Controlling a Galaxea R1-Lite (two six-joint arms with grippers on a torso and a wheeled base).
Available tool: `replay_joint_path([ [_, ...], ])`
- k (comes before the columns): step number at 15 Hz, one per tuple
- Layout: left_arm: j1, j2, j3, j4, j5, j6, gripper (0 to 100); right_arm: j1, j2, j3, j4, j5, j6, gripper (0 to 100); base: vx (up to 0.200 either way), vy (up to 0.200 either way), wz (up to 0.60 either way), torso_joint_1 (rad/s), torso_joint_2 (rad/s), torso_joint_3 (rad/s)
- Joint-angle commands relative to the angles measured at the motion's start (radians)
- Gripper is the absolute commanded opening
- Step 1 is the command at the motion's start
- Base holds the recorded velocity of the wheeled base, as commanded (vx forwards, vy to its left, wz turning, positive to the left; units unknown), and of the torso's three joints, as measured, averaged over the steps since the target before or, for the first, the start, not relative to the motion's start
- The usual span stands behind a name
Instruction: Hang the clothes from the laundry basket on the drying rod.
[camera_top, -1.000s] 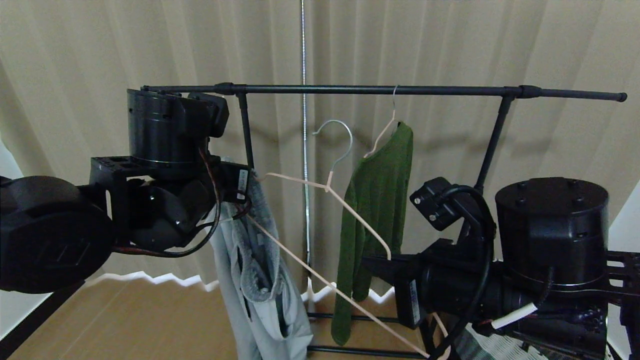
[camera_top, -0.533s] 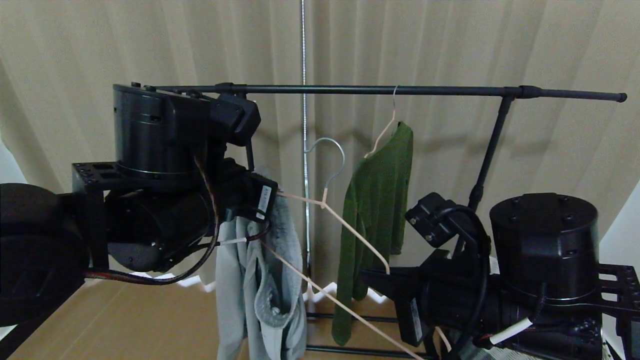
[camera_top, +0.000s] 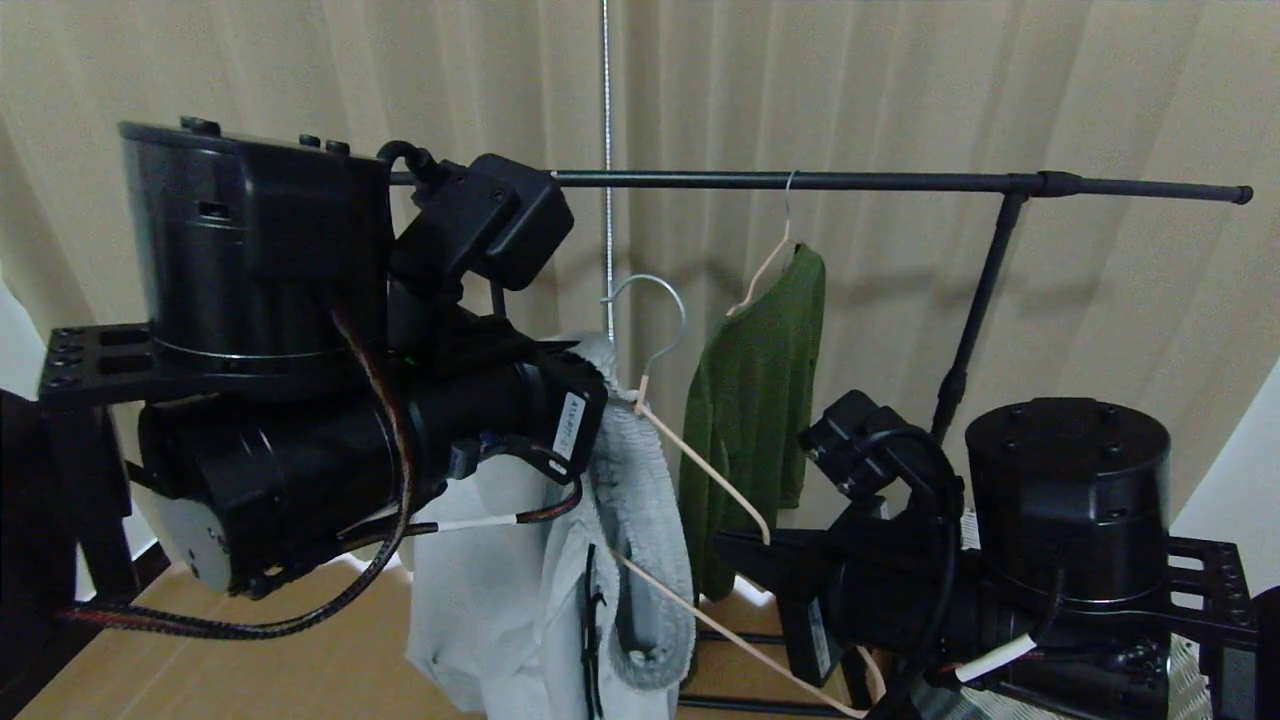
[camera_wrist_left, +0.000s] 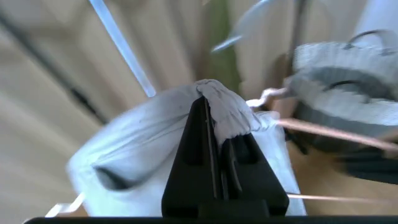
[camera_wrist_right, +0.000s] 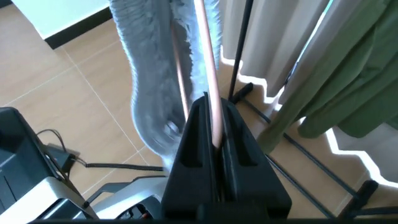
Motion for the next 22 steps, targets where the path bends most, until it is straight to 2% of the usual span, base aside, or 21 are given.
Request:
replay_joint_path([
  [1, -0.021, -0.023, 0.012, 0.000, 0.000, 0.000, 0, 0.001, 0.002, -0.002, -0.012, 0.000, -0.002, 0, 0.000, 0.000, 0.00, 0.000, 0.00, 0.000],
  [9, -0.012, -0.024, 0.053, 0.003, 0.009, 0.001, 0, -0.019, -0.091, 0.001, -0.034, 0.000, -0.028, 0, 0.000, 0.000, 0.00, 0.000, 0.00, 0.000],
  [10, -0.013, -0.023, 0.059, 0.003, 0.009, 0.003, 100, -0.019, -0.102, 0.002, -0.034, 0.000, -0.026, 0, 0.000, 0.000, 0.00, 0.000, 0.00, 0.000],
  [14, -0.018, -0.029, 0.082, -0.005, 0.003, 0.009, 100, -0.019, -0.124, -0.002, -0.034, 0.001, -0.026, 0, 0.000, 0.000, 0.00, 0.000, 0.00, 0.000],
  [17, -0.016, -0.085, 0.153, -0.049, 0.001, 0.016, 100, -0.052, -0.148, -0.002, -0.031, 0.003, -0.057, 0, 0.000, 0.000, 0.00, 0.000, 0.00, 0.000],
  [19, -0.001, -0.125, 0.194, -0.086, 0.001, 0.050, 100, -0.096, -0.159, -0.001, -0.022, 0.010, -0.107, 0, 0.000, 0.000, 0.00, 0.000, 0.00, 0.000],
  [21, 0.096, -0.200, 0.239, -0.098, -0.002, 0.171, 100, -0.144, -0.191, 0.001, 0.015, 0.036, -0.161, 0, 0.000, 0.000, 0.00, 0.000, 0.00, 0.000],
  [22, 0.125, -0.225, 0.242, -0.120, -0.016, 0.191, 100, -0.147, -0.206, -0.004, 0.040, 0.052, -0.161, 0, 0.000, 0.000, 0.00, 0.000, 0.00, 0.000],
])
